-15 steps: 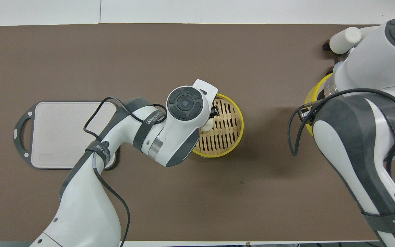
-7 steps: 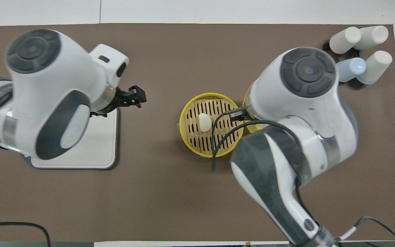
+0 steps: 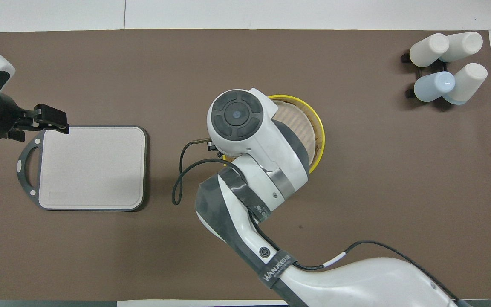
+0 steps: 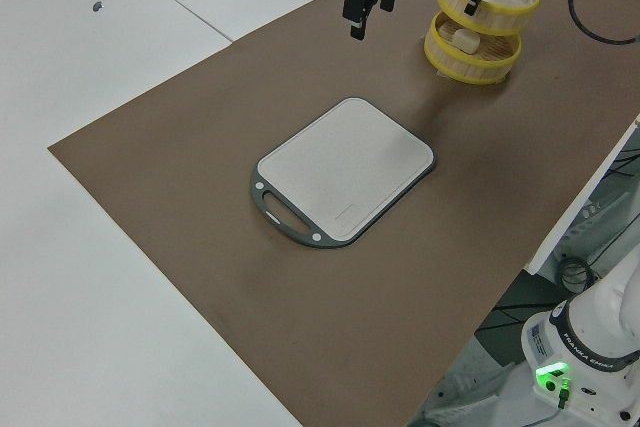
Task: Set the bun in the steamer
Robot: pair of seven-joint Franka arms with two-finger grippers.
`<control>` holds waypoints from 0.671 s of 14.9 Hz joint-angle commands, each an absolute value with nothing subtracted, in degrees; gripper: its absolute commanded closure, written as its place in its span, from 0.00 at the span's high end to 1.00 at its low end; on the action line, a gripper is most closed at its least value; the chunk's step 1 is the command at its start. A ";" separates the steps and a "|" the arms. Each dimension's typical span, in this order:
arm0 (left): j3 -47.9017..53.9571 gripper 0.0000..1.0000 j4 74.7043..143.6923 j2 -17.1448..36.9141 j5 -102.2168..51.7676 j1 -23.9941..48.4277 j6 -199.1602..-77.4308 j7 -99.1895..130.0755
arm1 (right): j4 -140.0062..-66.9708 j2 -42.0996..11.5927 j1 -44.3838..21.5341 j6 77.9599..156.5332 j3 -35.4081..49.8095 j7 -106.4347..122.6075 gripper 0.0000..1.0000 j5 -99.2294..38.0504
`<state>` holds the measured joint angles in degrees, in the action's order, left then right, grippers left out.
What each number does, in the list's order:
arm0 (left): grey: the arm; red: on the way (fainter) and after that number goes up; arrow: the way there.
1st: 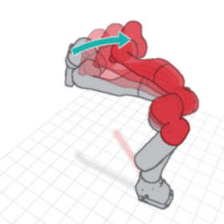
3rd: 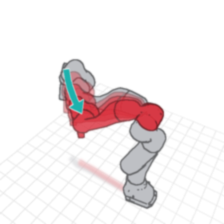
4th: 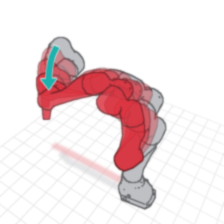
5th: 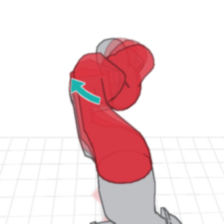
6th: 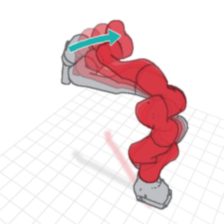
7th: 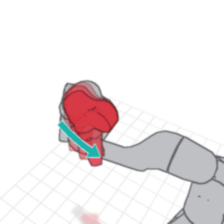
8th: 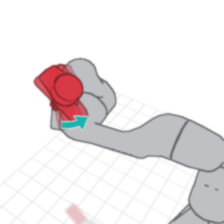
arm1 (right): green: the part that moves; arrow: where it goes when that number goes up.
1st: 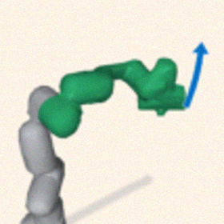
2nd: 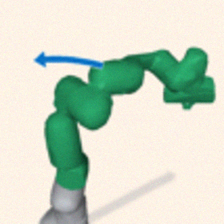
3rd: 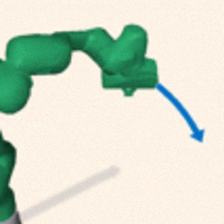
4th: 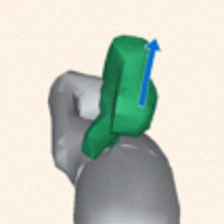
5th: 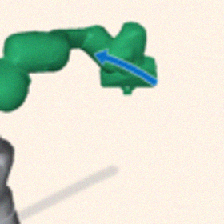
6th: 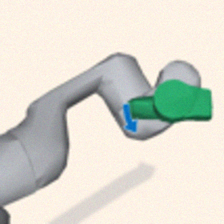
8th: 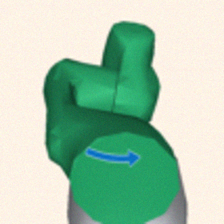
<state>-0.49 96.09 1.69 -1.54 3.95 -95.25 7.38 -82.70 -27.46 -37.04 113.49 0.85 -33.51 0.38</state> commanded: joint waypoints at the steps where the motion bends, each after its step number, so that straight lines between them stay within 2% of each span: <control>1: 0.26 1.00 96.86 -0.35 0.61 4.04 -92.47 6.86 | -78.93 -29.79 -38.32 113.82 0.35 -35.50 0.00 0.88; 10: 0.18 1.00 96.86 -3.95 0.26 2.90 -88.51 2.91 | -82.08 -30.85 -40.61 114.43 0.35 -37.70 0.00 1.93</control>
<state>0.03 96.08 -2.37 -0.60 3.74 -89.41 4.91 -81.14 -30.93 -40.30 114.35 0.72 -36.19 1.26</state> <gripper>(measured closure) 0.000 0.907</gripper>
